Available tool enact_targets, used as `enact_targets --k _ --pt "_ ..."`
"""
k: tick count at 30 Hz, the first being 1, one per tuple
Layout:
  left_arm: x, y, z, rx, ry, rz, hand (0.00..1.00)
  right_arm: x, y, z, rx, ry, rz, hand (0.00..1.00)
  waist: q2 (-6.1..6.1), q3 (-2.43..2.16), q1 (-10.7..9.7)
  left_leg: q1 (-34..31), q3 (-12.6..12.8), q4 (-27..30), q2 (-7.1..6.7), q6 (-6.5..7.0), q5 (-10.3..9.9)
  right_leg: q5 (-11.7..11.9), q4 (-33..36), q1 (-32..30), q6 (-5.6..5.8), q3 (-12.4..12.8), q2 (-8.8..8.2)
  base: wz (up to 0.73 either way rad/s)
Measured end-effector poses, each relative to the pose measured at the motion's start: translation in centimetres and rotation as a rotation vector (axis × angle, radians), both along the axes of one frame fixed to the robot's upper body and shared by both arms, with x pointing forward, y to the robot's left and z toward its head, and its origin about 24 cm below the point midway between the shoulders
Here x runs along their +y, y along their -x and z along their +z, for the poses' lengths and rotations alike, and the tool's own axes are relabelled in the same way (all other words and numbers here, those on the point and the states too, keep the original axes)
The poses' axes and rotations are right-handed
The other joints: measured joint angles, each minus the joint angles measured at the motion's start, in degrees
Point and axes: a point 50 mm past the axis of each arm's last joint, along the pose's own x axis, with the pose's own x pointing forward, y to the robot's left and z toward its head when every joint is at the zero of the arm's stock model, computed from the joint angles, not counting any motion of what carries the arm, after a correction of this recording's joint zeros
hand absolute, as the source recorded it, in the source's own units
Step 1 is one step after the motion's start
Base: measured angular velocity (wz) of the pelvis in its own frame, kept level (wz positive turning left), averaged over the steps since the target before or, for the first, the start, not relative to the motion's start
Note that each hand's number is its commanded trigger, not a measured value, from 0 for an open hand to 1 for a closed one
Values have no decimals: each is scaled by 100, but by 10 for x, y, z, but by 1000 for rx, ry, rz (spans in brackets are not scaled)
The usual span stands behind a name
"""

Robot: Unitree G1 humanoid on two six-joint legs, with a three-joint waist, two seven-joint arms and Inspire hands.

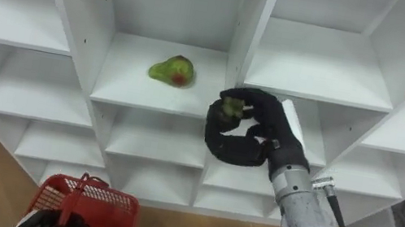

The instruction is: Collect fruits from the closet

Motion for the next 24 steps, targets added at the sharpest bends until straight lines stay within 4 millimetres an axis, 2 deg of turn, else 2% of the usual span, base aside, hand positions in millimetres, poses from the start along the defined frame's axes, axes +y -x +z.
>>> enact_targets --k 5,8,12,15,16,21,24 --pt "-9 -2 -2 7 39 -5 100 20 6 -6 37 1 76 100 6 4 -56 -134 3 45 -6 0 0 5 3 -111 4 -3 -6 0" --pt "-15 -5 -2 -1 66 -16 100 30 9 -10 55 -8 112 100 36 24 -25 -214 7 45 -2 4 3 25 10 -193 3 -16 -1 0" --pt "-21 -9 -1 -9 83 -31 100 34 15 -24 114 8 134 100 68 46 -15 -305 -1 62 -7 18 11 34 26 -275 5 -33 -10 1" --pt "-25 -14 -1 -12 84 -61 100 33 25 -51 225 74 147 100 85 60 60 -406 -63 84 -24 27 17 34 40 -339 6 -47 -22 8" --pt "-25 -14 -1 -10 83 -65 100 33 27 -55 238 87 153 100 88 62 67 -444 -72 86 -26 30 19 35 41 -363 7 -51 -24 0" --pt "-29 -18 0 -14 103 -77 100 39 29 -58 249 99 180 100 99 71 91 -676 -98 169 -30 37 26 35 92 -586 7 -124 -38 5" --pt "-33 -27 3 -32 118 -108 100 42 27 -60 256 105 184 100 137 99 89 -762 -170 199 -42 43 29 38 84 -614 7 -236 -59 16"
